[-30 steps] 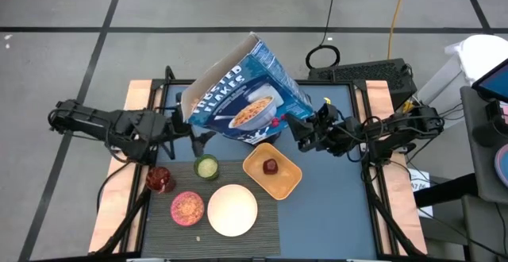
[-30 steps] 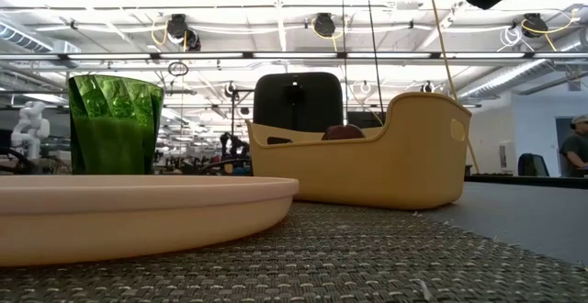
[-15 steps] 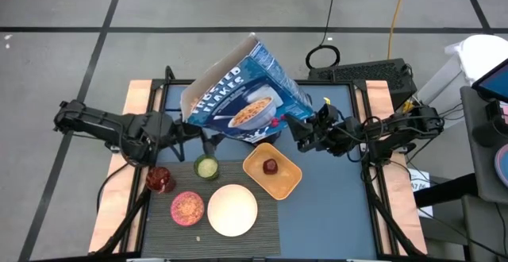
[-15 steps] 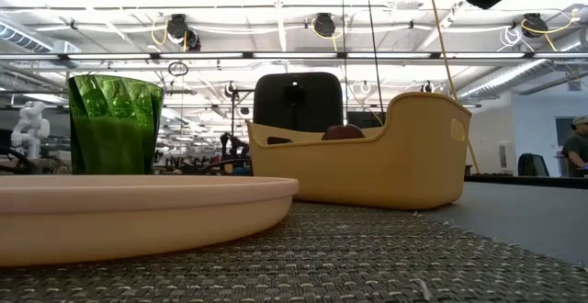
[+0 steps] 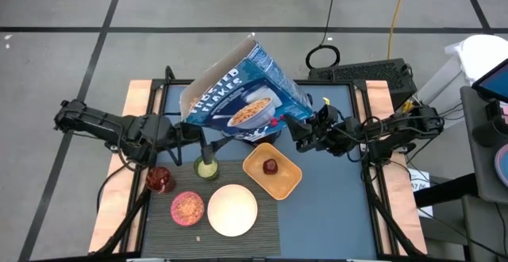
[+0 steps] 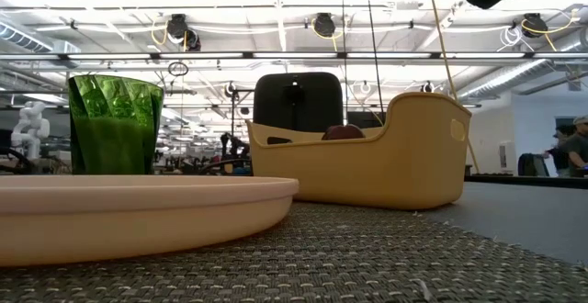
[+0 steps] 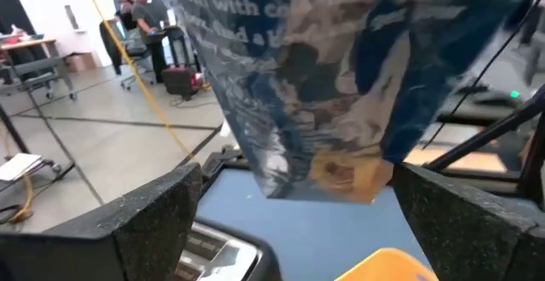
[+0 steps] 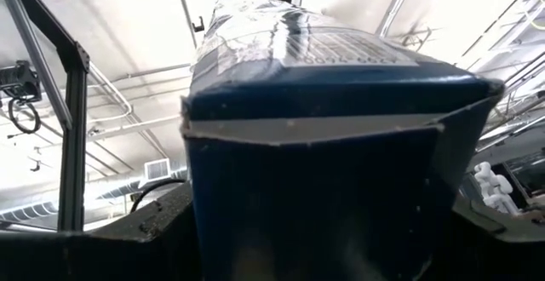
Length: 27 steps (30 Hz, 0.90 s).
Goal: Arrange a breakfast setting
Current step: Pour the cereal from the blue cereal box into the red bowl
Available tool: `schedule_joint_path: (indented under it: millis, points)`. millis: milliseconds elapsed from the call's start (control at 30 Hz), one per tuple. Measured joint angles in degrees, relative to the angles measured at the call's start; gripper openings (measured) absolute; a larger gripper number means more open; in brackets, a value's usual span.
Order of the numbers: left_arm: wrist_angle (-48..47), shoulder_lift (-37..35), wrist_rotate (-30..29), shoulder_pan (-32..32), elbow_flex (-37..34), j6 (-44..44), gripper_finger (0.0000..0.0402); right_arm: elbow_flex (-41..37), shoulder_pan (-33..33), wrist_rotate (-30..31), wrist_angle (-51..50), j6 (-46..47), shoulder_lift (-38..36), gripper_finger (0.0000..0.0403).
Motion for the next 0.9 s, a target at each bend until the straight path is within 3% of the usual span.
schedule_joint_path:
  millis: [400, 900]
  points:
    - [7.0, 0.0, 1.1, 0.0, 0.0, 1.5, 0.0393, 0.1, 0.0, -0.1, -2.5, -2.7, -0.1, 0.0293]
    - [8.9, 0.0, 1.0, 0.2, 0.0, 3.8, 0.0392, 0.1, 0.0, -0.2, -3.2, -2.5, -0.1, 0.0293]
